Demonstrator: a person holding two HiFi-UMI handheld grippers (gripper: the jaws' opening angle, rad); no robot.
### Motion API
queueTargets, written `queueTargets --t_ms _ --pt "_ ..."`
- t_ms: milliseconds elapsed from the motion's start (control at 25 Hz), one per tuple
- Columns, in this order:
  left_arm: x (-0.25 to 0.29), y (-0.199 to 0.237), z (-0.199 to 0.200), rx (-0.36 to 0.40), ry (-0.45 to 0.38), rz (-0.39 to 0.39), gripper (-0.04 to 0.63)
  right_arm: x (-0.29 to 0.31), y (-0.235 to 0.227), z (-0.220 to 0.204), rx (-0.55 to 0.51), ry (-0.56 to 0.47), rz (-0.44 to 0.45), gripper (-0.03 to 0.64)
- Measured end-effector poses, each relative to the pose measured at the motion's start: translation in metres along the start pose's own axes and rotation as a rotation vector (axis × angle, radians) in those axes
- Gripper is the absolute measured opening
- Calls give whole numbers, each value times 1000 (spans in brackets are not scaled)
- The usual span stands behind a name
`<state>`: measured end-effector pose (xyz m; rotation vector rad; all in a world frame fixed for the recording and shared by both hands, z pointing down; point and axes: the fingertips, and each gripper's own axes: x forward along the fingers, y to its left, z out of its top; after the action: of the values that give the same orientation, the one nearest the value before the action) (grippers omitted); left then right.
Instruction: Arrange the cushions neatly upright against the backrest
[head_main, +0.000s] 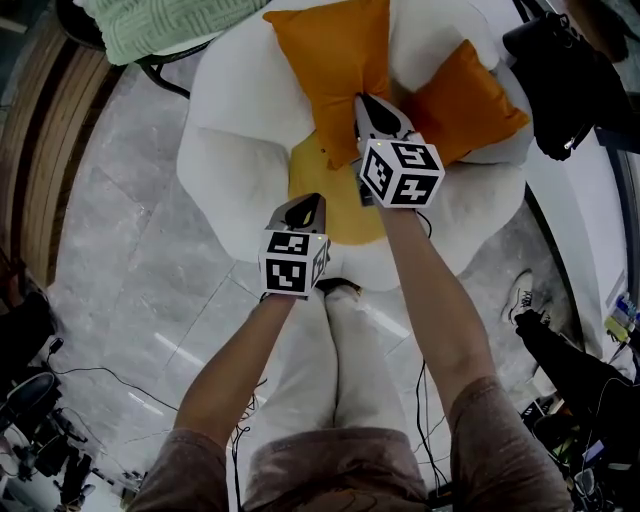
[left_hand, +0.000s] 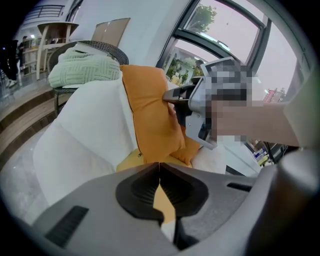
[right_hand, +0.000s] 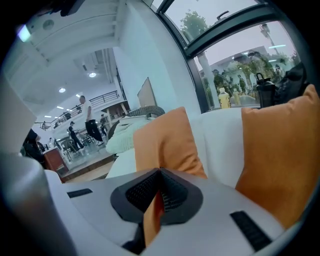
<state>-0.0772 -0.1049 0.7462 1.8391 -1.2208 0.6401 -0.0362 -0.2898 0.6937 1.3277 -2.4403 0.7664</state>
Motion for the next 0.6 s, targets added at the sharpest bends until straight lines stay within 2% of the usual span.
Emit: queueTargets --t_ms 200,400,600 --pt "4 4 -2 -10 -6 0 6 6 3 -18 24 23 6 21" --pt "5 11 -3 -21 -13 5 6 12 5 -46 22 95 0 23" --pt "1 14 -4 -21 -17 6 6 11 5 -50 32 103 5 31"
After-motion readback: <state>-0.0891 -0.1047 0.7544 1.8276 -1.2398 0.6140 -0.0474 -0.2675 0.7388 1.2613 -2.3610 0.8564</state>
